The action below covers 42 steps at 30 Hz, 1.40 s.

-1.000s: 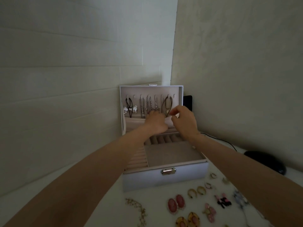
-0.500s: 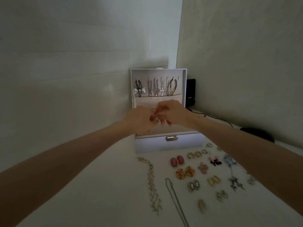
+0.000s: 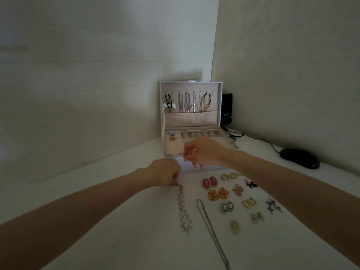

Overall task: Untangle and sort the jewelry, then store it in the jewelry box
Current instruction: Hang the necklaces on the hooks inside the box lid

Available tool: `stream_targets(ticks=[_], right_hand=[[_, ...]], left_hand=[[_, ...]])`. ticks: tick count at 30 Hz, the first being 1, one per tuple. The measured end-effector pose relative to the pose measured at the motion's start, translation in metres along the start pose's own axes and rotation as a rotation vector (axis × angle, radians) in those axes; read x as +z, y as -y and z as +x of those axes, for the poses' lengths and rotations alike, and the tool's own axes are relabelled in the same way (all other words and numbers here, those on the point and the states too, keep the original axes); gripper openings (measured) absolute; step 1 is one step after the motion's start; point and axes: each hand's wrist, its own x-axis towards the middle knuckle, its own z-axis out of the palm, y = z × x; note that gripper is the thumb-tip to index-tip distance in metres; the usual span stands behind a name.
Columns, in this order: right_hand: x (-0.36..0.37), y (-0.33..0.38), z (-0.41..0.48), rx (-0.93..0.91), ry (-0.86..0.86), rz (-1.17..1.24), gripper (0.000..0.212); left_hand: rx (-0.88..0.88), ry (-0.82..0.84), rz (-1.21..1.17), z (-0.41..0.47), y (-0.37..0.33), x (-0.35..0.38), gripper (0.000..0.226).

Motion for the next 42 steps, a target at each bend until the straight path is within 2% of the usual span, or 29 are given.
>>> stream_targets(ticks=[4,8,11,13,15,20,23,26,28,30,33,37,39,42], right_hand=[[-0.001,0.001,-0.006,0.006,0.084,0.089,0.008],[0.000,-0.001,-0.005,0.022,0.216,0.364,0.017],[-0.003,-0.005,-0.003,0.025,0.217,0.528,0.027],[-0.005,-0.006,-0.003,0.025,0.189,0.596,0.025],[-0.008,-0.007,-0.002,0.024,0.144,0.673,0.020],[-0.017,-0.019,0.004,0.052,0.007,0.813,0.011],[-0.025,-0.022,0.010,0.070,-0.118,0.878,0.003],[-0.033,-0.021,0.016,0.058,-0.197,0.917,0.008],[-0.039,-0.021,0.019,0.070,-0.249,0.978,0.013],[-0.044,-0.025,0.023,0.102,-0.297,1.059,0.015],[-0.051,-0.036,0.031,0.192,-0.410,1.142,0.011],[-0.059,-0.056,0.039,0.334,-0.500,1.104,0.011],[-0.065,-0.065,0.045,0.325,-0.503,1.012,0.008],[-0.079,-0.074,0.057,0.195,-0.484,0.939,0.039]], left_hand=[[-0.005,0.067,-0.039,-0.005,-0.001,-0.007,0.032],[0.020,-0.035,-0.175,-0.004,0.005,-0.032,0.026],[0.012,-0.095,-0.325,-0.003,0.014,-0.047,0.025],[0.028,-0.142,-0.527,-0.001,0.019,-0.051,0.012],[0.050,-0.205,-0.686,0.000,0.021,-0.053,0.017],[0.141,-0.305,-0.887,0.002,0.023,-0.065,0.011],[0.126,-0.292,-0.920,0.007,0.030,-0.073,0.008],[0.133,-0.215,-0.948,0.014,0.032,-0.081,0.011],[0.146,-0.183,-1.012,0.020,0.033,-0.085,0.022],[0.145,-0.205,-1.105,0.025,0.032,-0.089,0.022],[0.097,-0.276,-1.305,0.036,0.029,-0.098,0.011],[0.118,-0.282,-1.568,0.062,0.029,-0.110,0.017],[0.122,-0.347,-1.519,0.076,0.027,-0.118,0.019],[0.109,-0.430,-1.262,0.097,0.016,-0.129,0.016]])
